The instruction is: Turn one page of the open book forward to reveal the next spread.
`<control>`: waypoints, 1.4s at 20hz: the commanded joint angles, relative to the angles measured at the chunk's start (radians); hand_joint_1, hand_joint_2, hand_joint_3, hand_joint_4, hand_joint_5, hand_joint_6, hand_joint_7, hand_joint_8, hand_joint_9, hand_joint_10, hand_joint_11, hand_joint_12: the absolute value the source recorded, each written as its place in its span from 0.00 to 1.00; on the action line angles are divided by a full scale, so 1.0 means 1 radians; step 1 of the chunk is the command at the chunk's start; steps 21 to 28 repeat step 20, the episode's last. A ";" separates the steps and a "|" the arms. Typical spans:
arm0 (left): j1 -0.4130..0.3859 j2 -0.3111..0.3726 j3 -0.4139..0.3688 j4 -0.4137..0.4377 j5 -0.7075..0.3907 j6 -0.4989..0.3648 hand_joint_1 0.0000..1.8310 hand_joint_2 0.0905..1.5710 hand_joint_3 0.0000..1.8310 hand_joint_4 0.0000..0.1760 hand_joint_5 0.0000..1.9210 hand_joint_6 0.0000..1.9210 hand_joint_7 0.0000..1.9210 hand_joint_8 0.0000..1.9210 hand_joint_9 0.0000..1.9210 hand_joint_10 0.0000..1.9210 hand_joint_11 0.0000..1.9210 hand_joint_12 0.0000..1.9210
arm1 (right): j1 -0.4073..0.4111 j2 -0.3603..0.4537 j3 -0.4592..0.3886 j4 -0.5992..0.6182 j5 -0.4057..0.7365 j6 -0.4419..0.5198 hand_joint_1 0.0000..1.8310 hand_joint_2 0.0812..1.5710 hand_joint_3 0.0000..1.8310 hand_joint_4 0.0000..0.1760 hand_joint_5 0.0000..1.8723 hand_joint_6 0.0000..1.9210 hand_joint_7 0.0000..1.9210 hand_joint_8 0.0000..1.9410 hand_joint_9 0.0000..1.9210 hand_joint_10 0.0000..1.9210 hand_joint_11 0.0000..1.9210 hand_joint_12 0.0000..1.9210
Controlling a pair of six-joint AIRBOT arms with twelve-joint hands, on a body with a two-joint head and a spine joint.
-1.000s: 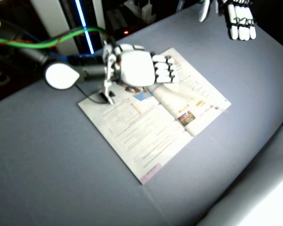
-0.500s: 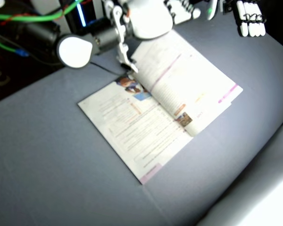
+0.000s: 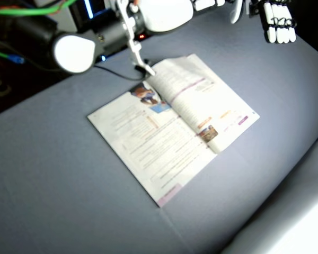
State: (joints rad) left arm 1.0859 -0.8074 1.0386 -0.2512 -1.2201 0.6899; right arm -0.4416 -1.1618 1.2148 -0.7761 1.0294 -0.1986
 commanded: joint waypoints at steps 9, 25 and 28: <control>0.040 0.005 -0.028 -0.043 -0.246 -0.021 0.00 0.81 0.00 0.00 0.06 0.00 0.04 0.00 0.02 0.01 0.01 0.00 | -0.177 0.156 -0.029 0.406 0.115 -0.155 0.00 0.83 0.01 0.00 0.15 0.00 0.15 0.00 0.12 0.01 0.02 0.22; 0.055 0.000 -0.062 -0.053 -0.389 -0.045 0.00 0.85 0.01 0.00 0.05 0.00 0.02 0.00 0.00 0.00 0.00 0.00 | -0.537 0.280 -0.071 0.907 0.458 -0.207 0.00 0.81 0.00 0.00 0.09 0.00 0.07 0.00 0.05 0.00 0.00 0.12; 0.055 0.000 -0.062 -0.053 -0.389 -0.045 0.00 0.85 0.01 0.00 0.05 0.00 0.02 0.00 0.00 0.00 0.00 0.00 | -0.537 0.280 -0.071 0.907 0.458 -0.207 0.00 0.81 0.00 0.00 0.09 0.00 0.07 0.00 0.05 0.00 0.00 0.12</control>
